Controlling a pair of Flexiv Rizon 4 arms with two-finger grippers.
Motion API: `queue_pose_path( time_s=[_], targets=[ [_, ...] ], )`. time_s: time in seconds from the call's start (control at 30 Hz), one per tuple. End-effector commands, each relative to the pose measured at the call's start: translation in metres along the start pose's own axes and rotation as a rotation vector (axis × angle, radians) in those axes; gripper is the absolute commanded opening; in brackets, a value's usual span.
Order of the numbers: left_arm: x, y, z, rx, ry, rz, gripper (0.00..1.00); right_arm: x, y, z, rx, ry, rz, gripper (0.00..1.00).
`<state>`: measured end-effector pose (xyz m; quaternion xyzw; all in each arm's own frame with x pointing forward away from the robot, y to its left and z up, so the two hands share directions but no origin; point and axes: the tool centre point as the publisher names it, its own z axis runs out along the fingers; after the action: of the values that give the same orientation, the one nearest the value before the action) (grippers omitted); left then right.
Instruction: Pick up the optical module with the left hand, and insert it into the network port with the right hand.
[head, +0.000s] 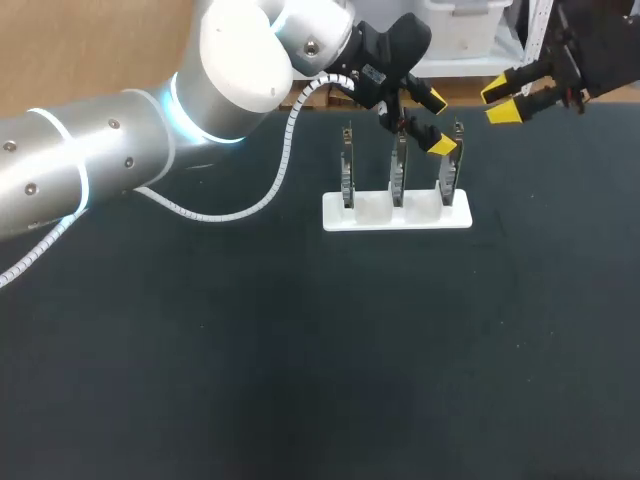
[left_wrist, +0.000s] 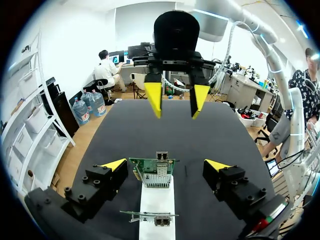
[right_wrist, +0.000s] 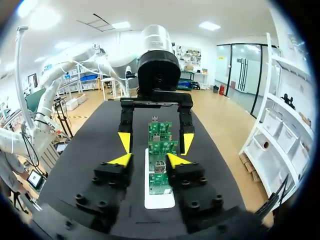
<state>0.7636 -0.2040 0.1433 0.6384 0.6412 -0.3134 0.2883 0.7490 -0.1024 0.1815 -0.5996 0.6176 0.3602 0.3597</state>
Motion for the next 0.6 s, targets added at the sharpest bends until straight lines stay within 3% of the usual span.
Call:
queue_pose_path(
  time_s=[0.03,0.6],
  targets=[
    [-0.001,0.002,0.001,0.004,0.004,0.000,1.00,-0.002,-0.002,0.006,-0.002,0.000,-0.006,0.00],
    [-0.001,0.002,0.001,0.004,0.004,0.000,1.00,-0.004,-0.013,0.033,-0.020,0.051,-0.029,0.00]
  ],
)
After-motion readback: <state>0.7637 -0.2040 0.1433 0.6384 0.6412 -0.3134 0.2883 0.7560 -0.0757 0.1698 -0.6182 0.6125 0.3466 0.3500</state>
